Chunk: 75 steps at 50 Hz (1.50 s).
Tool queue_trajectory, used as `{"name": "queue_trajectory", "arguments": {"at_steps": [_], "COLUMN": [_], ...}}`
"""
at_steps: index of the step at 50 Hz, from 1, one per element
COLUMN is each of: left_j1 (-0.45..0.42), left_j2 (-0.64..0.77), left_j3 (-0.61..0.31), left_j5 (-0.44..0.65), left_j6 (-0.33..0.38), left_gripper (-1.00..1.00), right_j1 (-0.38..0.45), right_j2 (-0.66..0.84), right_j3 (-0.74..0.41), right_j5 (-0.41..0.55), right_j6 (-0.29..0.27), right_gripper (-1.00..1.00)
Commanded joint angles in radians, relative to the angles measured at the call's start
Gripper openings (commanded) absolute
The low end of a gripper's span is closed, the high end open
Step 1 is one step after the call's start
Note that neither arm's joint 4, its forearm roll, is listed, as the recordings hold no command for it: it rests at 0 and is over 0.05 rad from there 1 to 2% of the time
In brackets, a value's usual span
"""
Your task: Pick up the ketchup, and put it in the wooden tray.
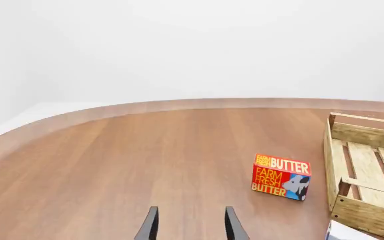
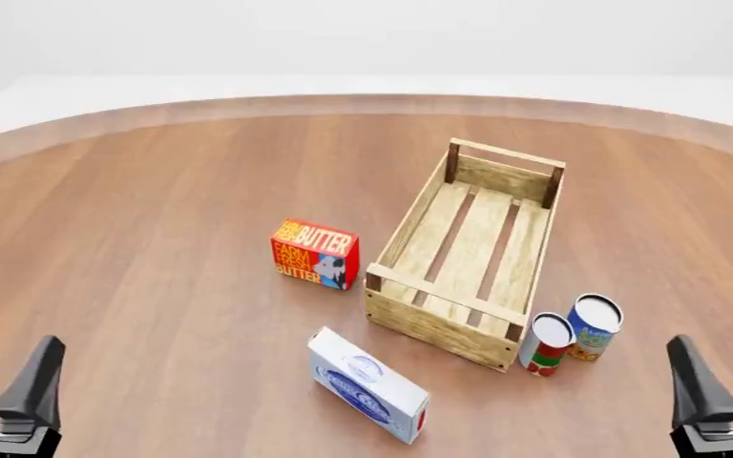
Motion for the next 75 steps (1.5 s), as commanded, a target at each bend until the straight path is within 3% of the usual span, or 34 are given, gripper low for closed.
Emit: {"name": "queue_trajectory", "arguments": {"at_steps": [1,11,13,17,19,25,35,40,46,51,75], "left_j1": [0.0,0.0,0.0,0.0,0.0,0.0,0.0,0.0,0.0,0.0,0.0], "left_j2": [0.0,0.0,0.0,0.0,0.0,0.0,0.0,0.0,0.0,0.0,0.0], "left_j3": [0.0,0.0,0.0,0.0,0.0,0.0,0.0,0.0,0.0,0.0,0.0], "left_j5": [0.0,0.0,0.0,0.0,0.0,0.0,0.0,0.0,0.0,0.0,0.0], "left_j6": [0.0,0.0,0.0,0.0,0.0,0.0,0.0,0.0,0.0,0.0,0.0], "left_gripper": [1.0,1.0,1.0,1.0,1.0,1.0,1.0,1.0,1.0,1.0,1.0], "right_j1": [0.0,0.01,0.029,0.058,0.068,0.207,0.359,0.43,0.505,0.619,0.924], "right_j2": [0.024,0.021,0.081,0.164,0.209,0.315,0.587,0.681,0.783,0.915,1.28], "right_j3": [-0.002,-0.006,-0.006,-0.011,-0.031,-0.078,-0.128,-0.169,-0.228,-0.318,-0.547], "right_j5": [-0.01,0.003,-0.025,-0.072,-0.072,-0.108,-0.27,-0.305,-0.319,-0.329,-0.382], "right_j6": [-0.021,-0.04,-0.071,-0.048,-0.073,-0.114,-0.116,-0.121,-0.126,-0.103,-0.051], "right_gripper": [1.0,1.0,1.0,1.0,1.0,1.0,1.0,1.0,1.0,1.0,1.0]}}
